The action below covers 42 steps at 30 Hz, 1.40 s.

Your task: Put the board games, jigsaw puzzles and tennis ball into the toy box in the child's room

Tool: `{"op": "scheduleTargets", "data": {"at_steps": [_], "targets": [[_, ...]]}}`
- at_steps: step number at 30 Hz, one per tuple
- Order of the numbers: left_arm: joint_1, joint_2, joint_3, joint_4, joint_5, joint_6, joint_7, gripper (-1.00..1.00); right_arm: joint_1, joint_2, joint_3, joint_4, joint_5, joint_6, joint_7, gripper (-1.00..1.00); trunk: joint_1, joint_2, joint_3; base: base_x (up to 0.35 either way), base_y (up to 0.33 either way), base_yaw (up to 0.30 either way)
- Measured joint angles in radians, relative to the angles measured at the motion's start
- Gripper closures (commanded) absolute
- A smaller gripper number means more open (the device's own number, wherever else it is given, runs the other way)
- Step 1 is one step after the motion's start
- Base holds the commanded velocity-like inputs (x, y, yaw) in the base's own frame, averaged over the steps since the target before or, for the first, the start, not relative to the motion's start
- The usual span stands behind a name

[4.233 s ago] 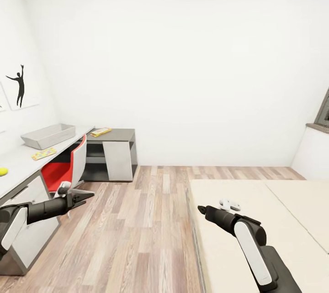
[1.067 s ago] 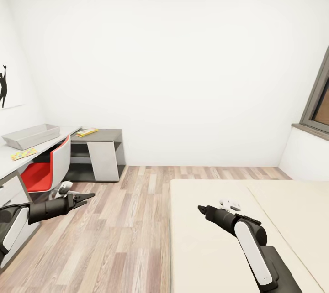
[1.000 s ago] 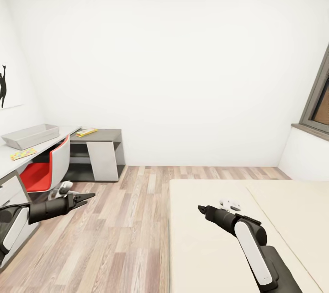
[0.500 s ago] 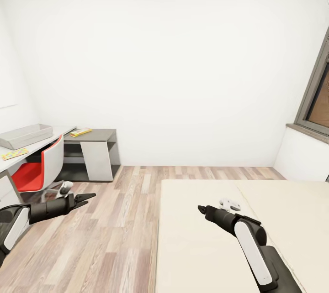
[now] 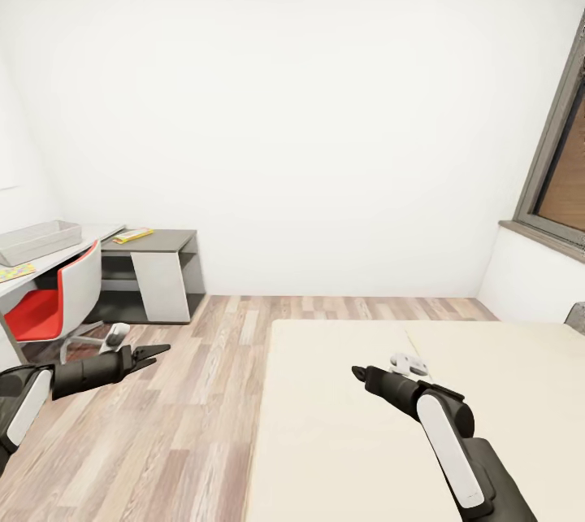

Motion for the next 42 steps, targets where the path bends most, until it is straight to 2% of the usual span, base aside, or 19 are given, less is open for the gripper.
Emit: {"op": "scheduleTargets", "data": {"at_steps": [15, 31, 42], "targets": [[0.000, 0.000, -0.001, 0.000, 0.000, 0.000, 0.000, -1.00, 0.000, 0.000, 0.000, 0.000, 0.000, -0.001, 0.001, -1.00, 0.000, 0.000, 0.000, 0.000, -0.264, 0.000], [0.000, 0.000, -0.001, 0.000, 0.000, 0.000, -0.001, -1.00, 0.000, 0.000, 0.000, 0.000, 0.000, 0.000, 0.000, -1.00, 0.000, 0.000, 0.000, 0.000, -0.061, 0.000], [0.000, -0.001, -0.002, 0.000, 0.000, 0.000, 0.000, -1.00, 0.000, 0.000, 0.000, 0.000, 0.000, 0.000, 0.000, -1.00, 0.000, 0.000, 0.000, 0.000, -0.241, 0.000]]}}
